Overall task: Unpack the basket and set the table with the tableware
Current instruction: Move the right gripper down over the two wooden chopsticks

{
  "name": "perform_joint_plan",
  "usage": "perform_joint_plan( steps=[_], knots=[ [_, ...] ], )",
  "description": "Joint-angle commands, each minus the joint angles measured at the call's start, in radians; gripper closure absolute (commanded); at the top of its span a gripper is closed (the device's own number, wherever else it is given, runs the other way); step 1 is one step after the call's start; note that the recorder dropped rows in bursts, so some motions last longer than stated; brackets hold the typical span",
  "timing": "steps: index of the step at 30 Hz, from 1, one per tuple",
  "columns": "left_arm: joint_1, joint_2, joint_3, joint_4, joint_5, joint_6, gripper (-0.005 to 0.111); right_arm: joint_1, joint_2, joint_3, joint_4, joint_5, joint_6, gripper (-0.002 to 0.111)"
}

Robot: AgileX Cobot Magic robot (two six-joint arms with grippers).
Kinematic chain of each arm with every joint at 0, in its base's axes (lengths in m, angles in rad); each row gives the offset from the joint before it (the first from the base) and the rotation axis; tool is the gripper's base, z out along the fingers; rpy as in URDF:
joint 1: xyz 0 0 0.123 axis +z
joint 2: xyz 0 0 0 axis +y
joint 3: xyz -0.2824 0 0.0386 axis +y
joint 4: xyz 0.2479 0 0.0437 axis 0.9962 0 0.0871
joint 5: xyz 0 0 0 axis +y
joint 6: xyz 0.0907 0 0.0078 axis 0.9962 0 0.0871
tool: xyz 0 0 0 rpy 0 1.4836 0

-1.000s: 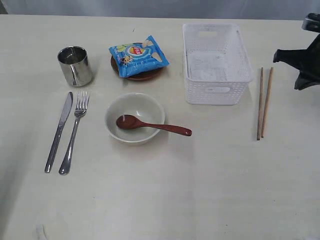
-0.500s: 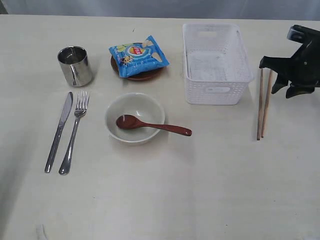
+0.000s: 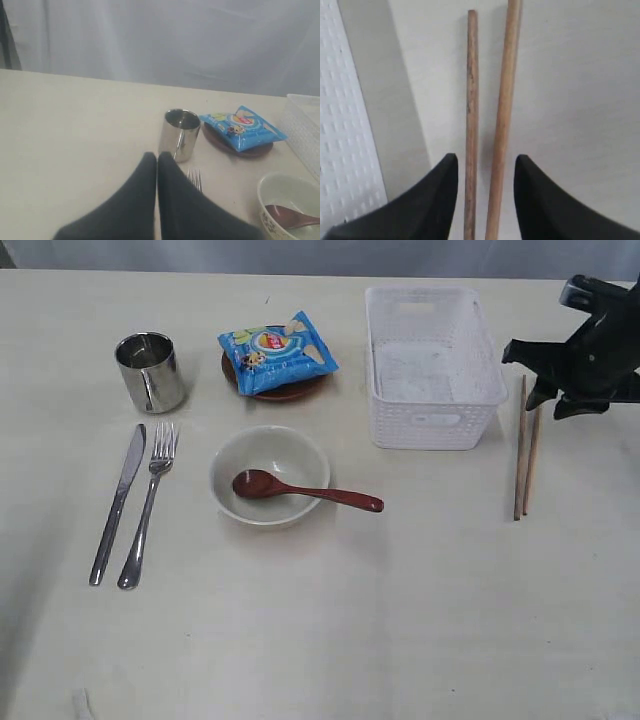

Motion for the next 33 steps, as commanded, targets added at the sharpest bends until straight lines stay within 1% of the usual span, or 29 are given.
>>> perform_joint_plan(
  steps=[1,5,11,18,22,27,33],
  knots=[
    [0.0,-0.003,0.006,-0.003,0.014,-0.003,0.107,0.002,0.0,-0.007,0.003,-0.011,-0.002,0.072],
    [0.0,-0.003,0.006,-0.003,0.014,-0.003,0.107,0.002,0.0,-0.007,-0.05,-0.009,0.027,0.072],
    [0.0,-0.003,0.006,-0.003,0.014,-0.003,0.107,0.002,0.065,-0.007,-0.053,-0.007,0.03,0.072],
    [0.0,-0.003,0.006,-0.003,0.014,-0.003,0.107,0.002,0.074,-0.007,-0.037,-0.02,0.03,0.072],
    [0.0,-0.003,0.006,-0.003,0.014,-0.003,0.107,0.002,0.029,-0.019,0.01,0.009,0.026,0.072],
    [0.0,-0.003,0.006,-0.003,0.014,-0.003,0.107,0.002,-0.035,-0.057,0.01,0.058,0.01,0.072],
    [0.0,-0.003,0.006,-0.003,0.014,-0.003,0.107,-0.001,-0.081,-0.065,-0.022,0.047,0.002,0.072]
  ],
)
